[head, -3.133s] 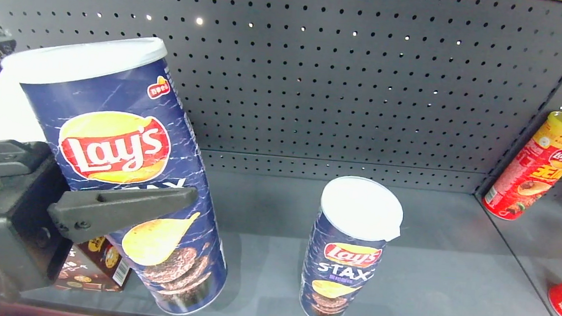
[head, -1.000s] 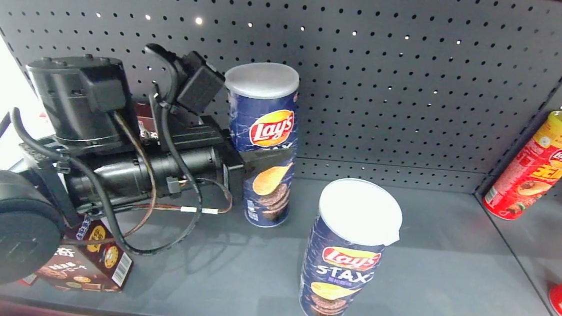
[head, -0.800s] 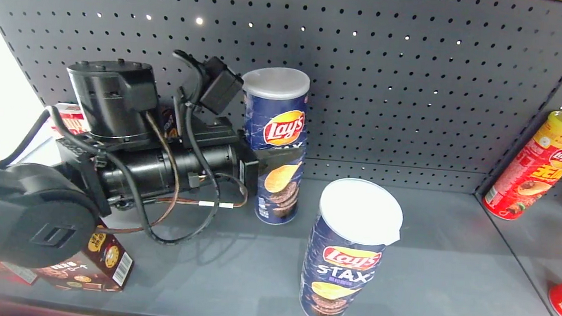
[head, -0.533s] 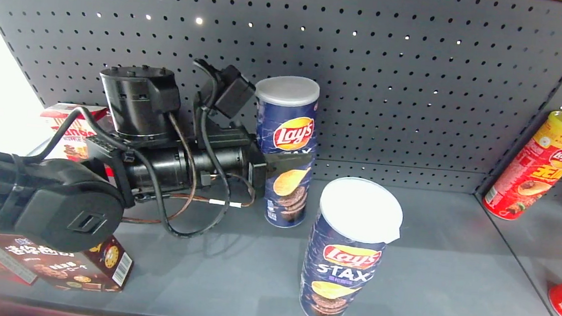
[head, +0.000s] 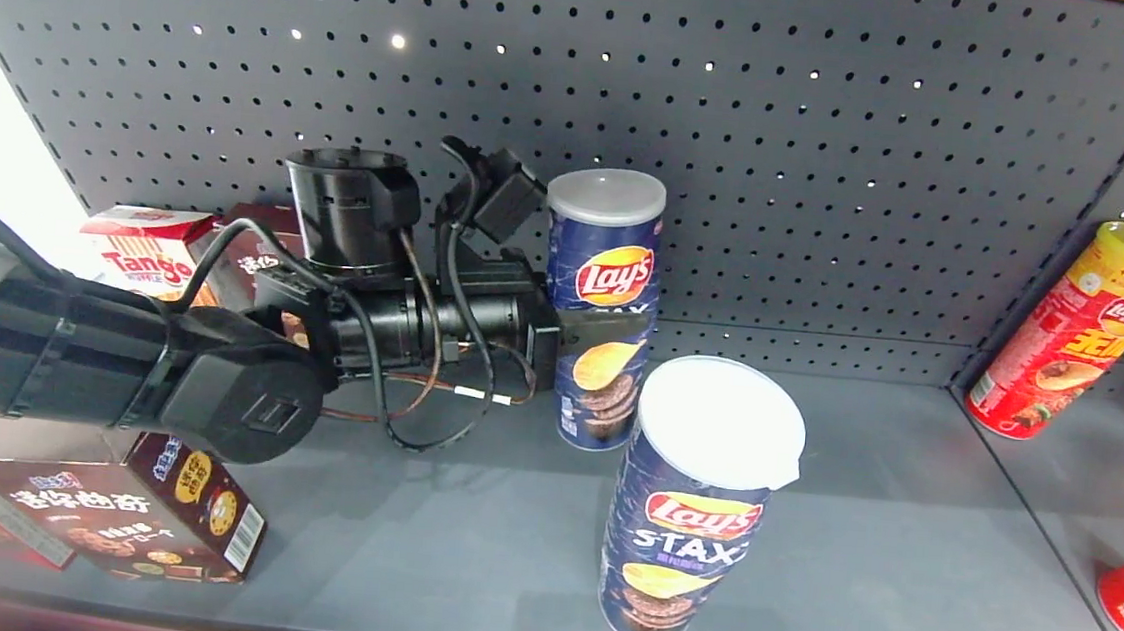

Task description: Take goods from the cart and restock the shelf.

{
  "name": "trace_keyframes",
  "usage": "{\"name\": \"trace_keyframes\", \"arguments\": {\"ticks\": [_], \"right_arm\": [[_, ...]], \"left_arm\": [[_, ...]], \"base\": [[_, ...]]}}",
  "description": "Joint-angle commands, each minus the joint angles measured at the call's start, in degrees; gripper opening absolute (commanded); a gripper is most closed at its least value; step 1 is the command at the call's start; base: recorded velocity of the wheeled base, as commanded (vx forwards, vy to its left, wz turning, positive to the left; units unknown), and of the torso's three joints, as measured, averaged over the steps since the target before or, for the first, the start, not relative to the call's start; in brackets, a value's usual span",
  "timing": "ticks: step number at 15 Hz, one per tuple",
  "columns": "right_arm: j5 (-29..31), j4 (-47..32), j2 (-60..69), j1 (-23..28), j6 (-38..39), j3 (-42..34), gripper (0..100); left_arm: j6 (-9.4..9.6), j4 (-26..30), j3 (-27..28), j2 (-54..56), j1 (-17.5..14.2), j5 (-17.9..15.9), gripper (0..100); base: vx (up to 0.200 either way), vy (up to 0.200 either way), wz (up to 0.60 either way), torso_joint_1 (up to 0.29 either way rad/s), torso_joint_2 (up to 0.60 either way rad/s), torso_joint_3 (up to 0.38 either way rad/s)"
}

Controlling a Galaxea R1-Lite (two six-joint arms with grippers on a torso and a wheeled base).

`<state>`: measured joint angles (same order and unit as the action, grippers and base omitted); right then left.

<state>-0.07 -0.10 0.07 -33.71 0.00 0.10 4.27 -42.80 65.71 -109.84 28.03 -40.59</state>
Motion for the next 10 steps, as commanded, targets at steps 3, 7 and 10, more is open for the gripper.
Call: {"name": "trace_keyframes", "arguments": {"ticks": [3,7,10], "right_arm": [[0.0,0.0,-0.1,0.0,0.0,0.0,100],[0.0,0.0,-0.1,0.0,0.0,0.0,100],[0.0,0.0,-0.1,0.0,0.0,0.0,100]], "left_arm": [[0.48,0.0,4.6,-4.2,-0.8,-0.2,0],[1.01,-0.4,7.2,-7.0,-0.8,-0.2,0],[1.36,-0.4,9.9,-9.3,-0.9,-0.2,0]], "base": [[0.0,0.0,0.0,0.0,0.0,0.0],[0.0,0.0,0.0,0.0,0.0,0.0],[0.0,0.0,0.0,0.0,0.0,0.0]]}}
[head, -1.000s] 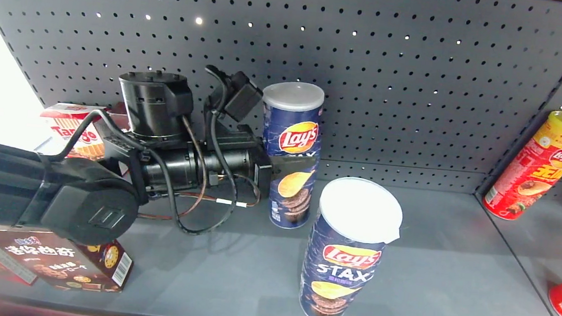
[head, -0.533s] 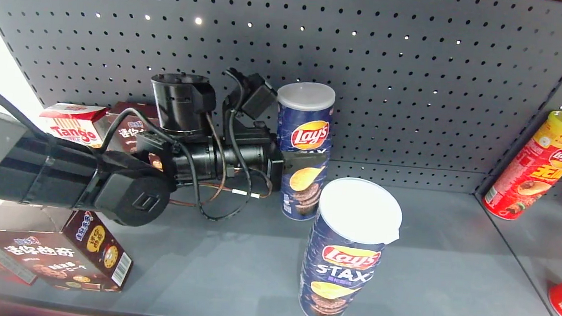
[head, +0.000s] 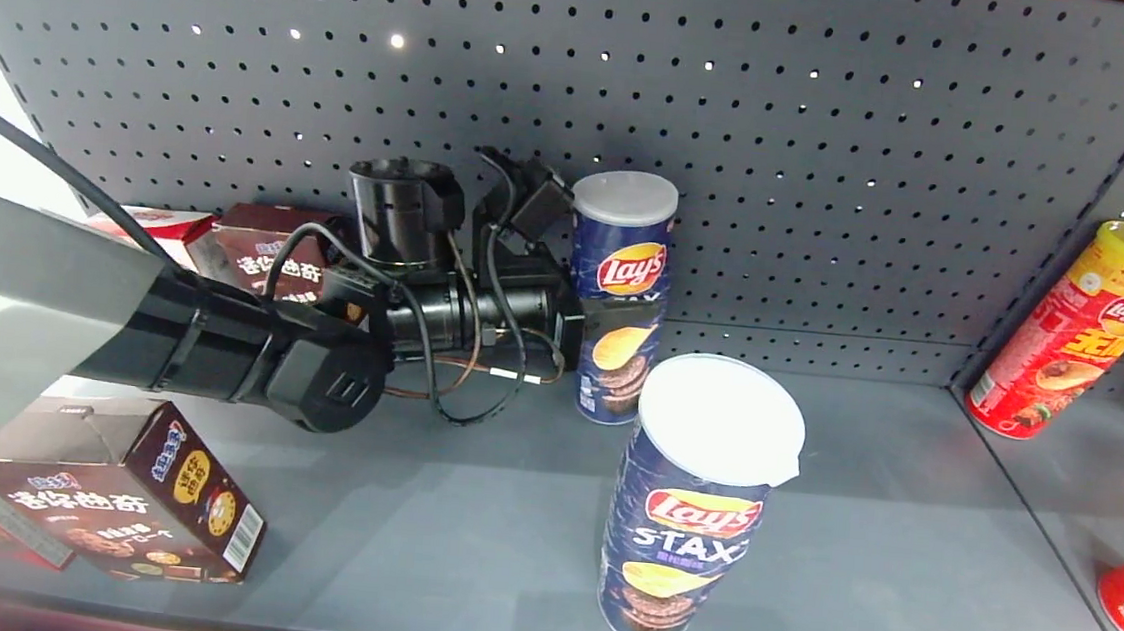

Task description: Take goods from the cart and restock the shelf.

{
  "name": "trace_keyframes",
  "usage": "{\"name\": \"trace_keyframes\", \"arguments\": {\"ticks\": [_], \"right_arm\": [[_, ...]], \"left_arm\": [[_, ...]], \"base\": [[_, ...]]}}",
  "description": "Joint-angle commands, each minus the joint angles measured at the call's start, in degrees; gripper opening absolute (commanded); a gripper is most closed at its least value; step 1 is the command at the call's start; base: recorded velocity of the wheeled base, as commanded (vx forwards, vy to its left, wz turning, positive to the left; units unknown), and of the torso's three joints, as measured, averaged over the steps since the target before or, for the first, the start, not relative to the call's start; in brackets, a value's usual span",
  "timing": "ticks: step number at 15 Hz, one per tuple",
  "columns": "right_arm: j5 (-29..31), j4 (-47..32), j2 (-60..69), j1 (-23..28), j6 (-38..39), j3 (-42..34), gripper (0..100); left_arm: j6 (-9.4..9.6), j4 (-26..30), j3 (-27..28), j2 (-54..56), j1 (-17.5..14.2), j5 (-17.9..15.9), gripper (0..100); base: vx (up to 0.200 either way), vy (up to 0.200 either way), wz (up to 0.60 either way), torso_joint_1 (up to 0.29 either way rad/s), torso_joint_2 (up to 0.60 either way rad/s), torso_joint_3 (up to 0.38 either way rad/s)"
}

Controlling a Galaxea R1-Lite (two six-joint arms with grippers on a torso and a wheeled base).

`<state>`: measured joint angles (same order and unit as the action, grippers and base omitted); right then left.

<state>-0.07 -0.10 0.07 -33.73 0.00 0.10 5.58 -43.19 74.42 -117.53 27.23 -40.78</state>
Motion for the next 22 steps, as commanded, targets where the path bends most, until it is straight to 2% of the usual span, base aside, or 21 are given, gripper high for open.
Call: {"name": "trace_keyframes", "arguments": {"ticks": [1,8,10,11,15,19,22], "right_arm": [[0.0,0.0,-0.1,0.0,0.0,0.0,100],[0.0,0.0,-0.1,0.0,0.0,0.0,100],[0.0,0.0,-0.1,0.0,0.0,0.0,100],[0.0,0.0,-0.1,0.0,0.0,0.0,100],[0.0,0.0,-0.1,0.0,0.0,0.0,100],[0.0,0.0,-0.1,0.0,0.0,0.0,100],[0.0,0.0,-0.1,0.0,0.0,0.0,100]], "left_arm": [[0.04,-0.1,1.7,-2.0,-0.1,0.0,0],[0.22,-0.3,2.8,-3.8,-0.1,0.0,0],[1.98,-0.2,2.7,-4.3,-0.1,0.0,0],[2.94,-0.2,2.6,-4.4,-0.1,0.0,100],[2.94,0.2,2.6,-4.0,-0.3,0.3,100],[2.68,0.6,1.8,1.3,-2.5,1.0,100],[2.94,0.6,-1.5,6.0,-3.1,7.4,100]], "base": [[0.0,0.0,0.0,0.0,0.0,0.0],[0.0,0.0,0.0,0.0,0.0,0.0],[0.0,0.0,0.0,0.0,0.0,0.0],[0.0,0.0,0.0,0.0,0.0,0.0],[0.0,0.0,0.0,0.0,0.0,0.0],[0.0,0.0,0.0,0.0,0.0,0.0],[0.0,0.0,0.0,0.0,0.0,0.0]]}}
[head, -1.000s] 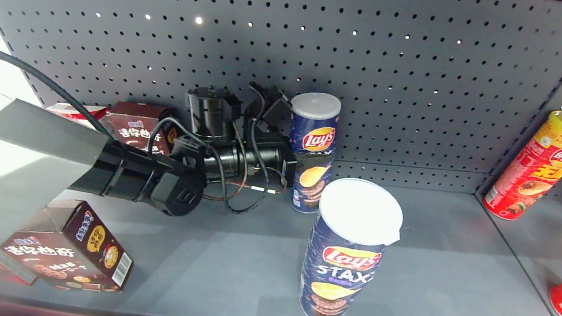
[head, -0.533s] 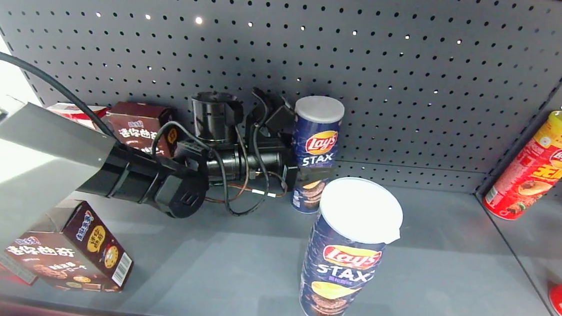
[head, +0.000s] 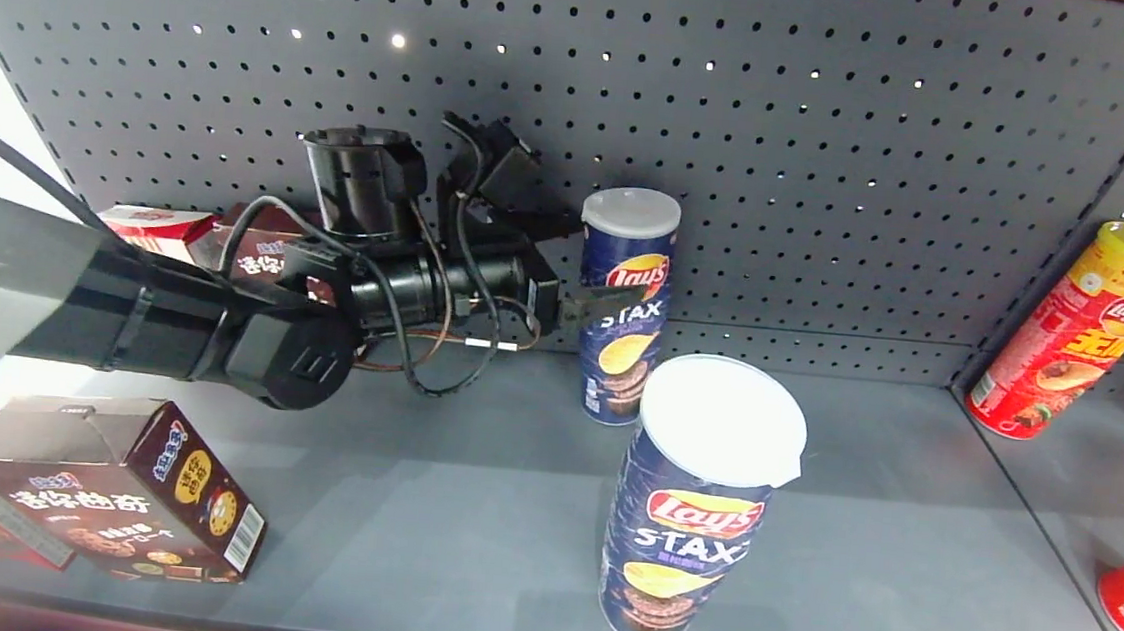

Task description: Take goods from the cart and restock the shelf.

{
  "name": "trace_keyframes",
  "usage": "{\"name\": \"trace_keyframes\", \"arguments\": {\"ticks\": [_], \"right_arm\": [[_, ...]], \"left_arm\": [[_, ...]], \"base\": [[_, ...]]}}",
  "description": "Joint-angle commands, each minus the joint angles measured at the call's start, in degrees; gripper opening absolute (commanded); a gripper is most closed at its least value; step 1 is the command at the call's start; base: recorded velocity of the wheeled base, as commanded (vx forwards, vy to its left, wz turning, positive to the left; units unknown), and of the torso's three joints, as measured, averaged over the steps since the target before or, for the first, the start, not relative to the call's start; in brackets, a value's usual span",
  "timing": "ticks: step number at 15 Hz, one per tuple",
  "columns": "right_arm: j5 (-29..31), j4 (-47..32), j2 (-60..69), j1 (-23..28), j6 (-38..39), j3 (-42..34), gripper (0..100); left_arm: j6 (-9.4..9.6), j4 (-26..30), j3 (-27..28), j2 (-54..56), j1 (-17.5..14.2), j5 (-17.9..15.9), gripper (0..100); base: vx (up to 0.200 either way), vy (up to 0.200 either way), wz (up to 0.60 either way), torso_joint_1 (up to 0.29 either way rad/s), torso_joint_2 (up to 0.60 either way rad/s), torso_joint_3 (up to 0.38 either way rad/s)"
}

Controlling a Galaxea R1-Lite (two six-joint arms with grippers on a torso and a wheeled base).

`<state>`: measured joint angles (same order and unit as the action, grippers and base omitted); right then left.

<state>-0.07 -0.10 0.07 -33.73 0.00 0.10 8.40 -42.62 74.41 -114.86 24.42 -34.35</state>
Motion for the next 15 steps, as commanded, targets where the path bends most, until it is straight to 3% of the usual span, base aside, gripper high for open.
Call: {"name": "trace_keyframes", "arguments": {"ticks": [1,4,8,10,12,14,15], "right_arm": [[0.0,0.0,-0.1,0.0,0.0,0.0,100],[0.0,0.0,-0.1,0.0,0.0,0.0,100],[0.0,0.0,-0.1,0.0,0.0,0.0,100],[0.0,0.0,-0.1,0.0,0.0,0.0,100],[0.0,0.0,-0.1,0.0,0.0,0.0,100],[0.0,0.0,-0.1,0.0,0.0,0.0,100],[0.0,0.0,-0.1,0.0,0.0,0.0,100]], "left_arm": [[0.3,-0.2,-4.6,5.7,-0.2,2.5,100],[0.3,-0.1,-10.7,11.1,0.3,2.3,100],[0.48,-0.1,-13.5,13.5,0.5,1.1,100],[1.44,0.0,-15.1,15.1,0.6,1.4,100],[1.44,3.2,-15.3,16.9,0.6,1.7,100],[1.44,10.1,-14.1,18.5,0.3,3.7,100],[1.62,15.5,-11.1,18.7,0.1,6.9,100]], "base": [[0.0,0.0,0.0,0.0,0.0,0.0],[0.0,0.0,0.0,0.0,0.0,0.0],[0.0,0.0,0.0,0.0,0.0,0.0],[0.0,0.0,0.0,0.0,0.0,0.0],[0.0,0.0,0.0,0.0,0.0,0.0],[0.0,0.0,0.0,0.0,0.0,0.0],[0.0,0.0,0.0,0.0,0.0,0.0]]}}
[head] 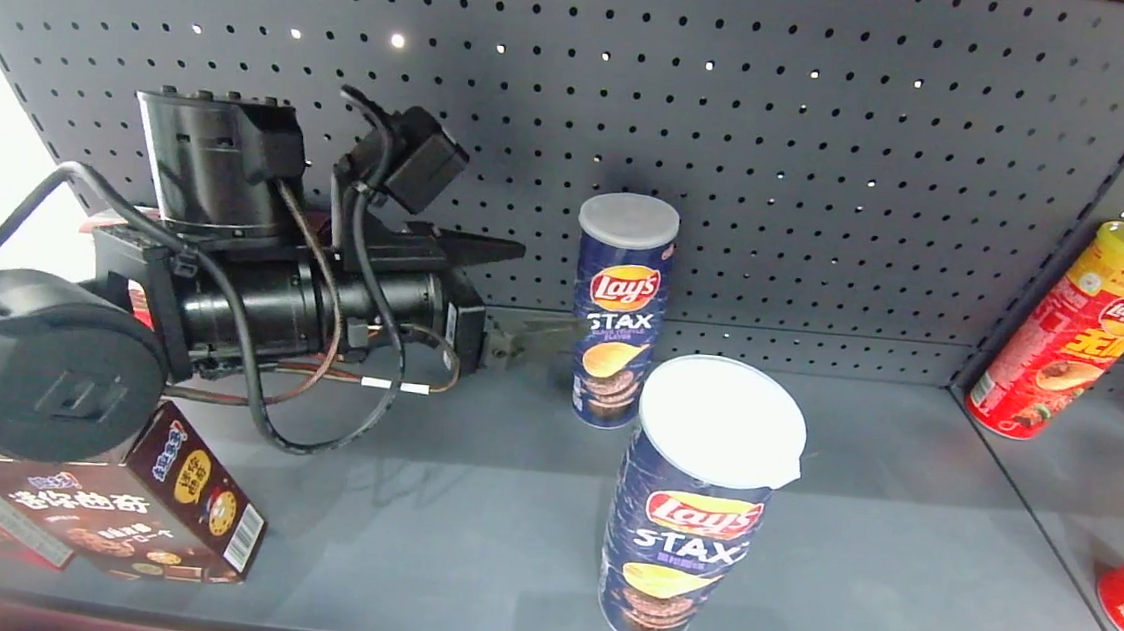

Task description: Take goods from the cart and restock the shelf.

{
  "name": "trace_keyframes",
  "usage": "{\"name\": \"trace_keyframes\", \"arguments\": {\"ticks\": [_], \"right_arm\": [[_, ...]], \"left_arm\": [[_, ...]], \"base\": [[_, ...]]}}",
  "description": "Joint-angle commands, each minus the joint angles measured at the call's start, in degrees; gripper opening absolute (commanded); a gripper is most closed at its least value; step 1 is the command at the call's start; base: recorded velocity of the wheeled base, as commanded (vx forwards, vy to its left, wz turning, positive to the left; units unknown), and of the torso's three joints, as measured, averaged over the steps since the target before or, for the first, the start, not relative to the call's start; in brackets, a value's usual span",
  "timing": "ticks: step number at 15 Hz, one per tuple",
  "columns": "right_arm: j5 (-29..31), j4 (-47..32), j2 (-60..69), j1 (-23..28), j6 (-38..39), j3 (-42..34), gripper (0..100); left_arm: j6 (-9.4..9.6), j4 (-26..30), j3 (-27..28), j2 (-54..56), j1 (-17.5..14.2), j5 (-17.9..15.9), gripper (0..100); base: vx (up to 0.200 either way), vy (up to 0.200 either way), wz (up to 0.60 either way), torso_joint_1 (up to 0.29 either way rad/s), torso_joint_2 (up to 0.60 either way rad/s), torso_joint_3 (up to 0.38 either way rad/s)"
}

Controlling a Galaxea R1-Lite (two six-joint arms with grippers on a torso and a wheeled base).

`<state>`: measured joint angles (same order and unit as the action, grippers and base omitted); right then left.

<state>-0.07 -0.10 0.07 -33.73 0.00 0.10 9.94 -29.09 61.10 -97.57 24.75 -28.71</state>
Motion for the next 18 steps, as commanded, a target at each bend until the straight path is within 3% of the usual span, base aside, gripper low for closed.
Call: {"name": "trace_keyframes", "arguments": {"ticks": [1,2,3,4,5,6,7,11,14,18], "right_arm": [[0.0,0.0,-0.1,0.0,0.0,0.0,100],[0.0,0.0,-0.1,0.0,0.0,0.0,100],[0.0,0.0,-0.1,0.0,0.0,0.0,100],[0.0,0.0,-0.1,0.0,0.0,0.0,100],[0.0,0.0,-0.1,0.0,0.0,0.0,100],[0.0,0.0,-0.1,0.0,0.0,0.0,100],[0.0,0.0,-0.1,0.0,0.0,0.0,100],[0.0,0.0,-0.1,0.0,0.0,0.0,100],[0.0,0.0,-0.1,0.0,0.0,0.0,100],[0.0,0.0,-0.1,0.0,0.0,0.0,100]], "left_arm": [[0.08,6.2,4.7,1.3,-0.3,4.3,100],[0.08,6.2,4.7,1.3,-0.3,4.3,100],[2.63,13.4,8.7,0.8,0.1,10.2,100],[6.24,15.1,9.4,-0.4,0.4,13.3,100],[7.73,15.2,9.0,-1.0,1.0,15.1,100],[7.82,15.2,8.9,-1.0,1.1,15.3,100],[8.17,15.2,7.8,-1.4,1.8,19.5,100],[8.26,14.1,8.4,-4.7,2.5,24.8,100],[8.26,13.7,8.3,-6.3,3.0,27.6,100],[8.26,9.5,8.3,-9.0,3.0,28.8,100]], "base": [[0.0,0.0,0.0,0.0,0.0,0.0],[0.0,0.0,0.0,0.0,0.0,0.0],[0.0,0.0,0.0,0.0,0.0,0.0],[0.0,0.0,0.0,0.0,0.0,0.0],[0.0,0.0,0.0,0.0,0.0,0.0],[0.0,0.0,0.0,0.0,0.0,0.0],[0.0,0.0,0.0,0.0,0.0,0.0],[0.0,0.0,0.0,0.0,0.0,0.0],[0.0,0.0,0.0,0.0,0.0,0.0],[0.0,0.0,0.0,0.0,0.0,0.0]]}}
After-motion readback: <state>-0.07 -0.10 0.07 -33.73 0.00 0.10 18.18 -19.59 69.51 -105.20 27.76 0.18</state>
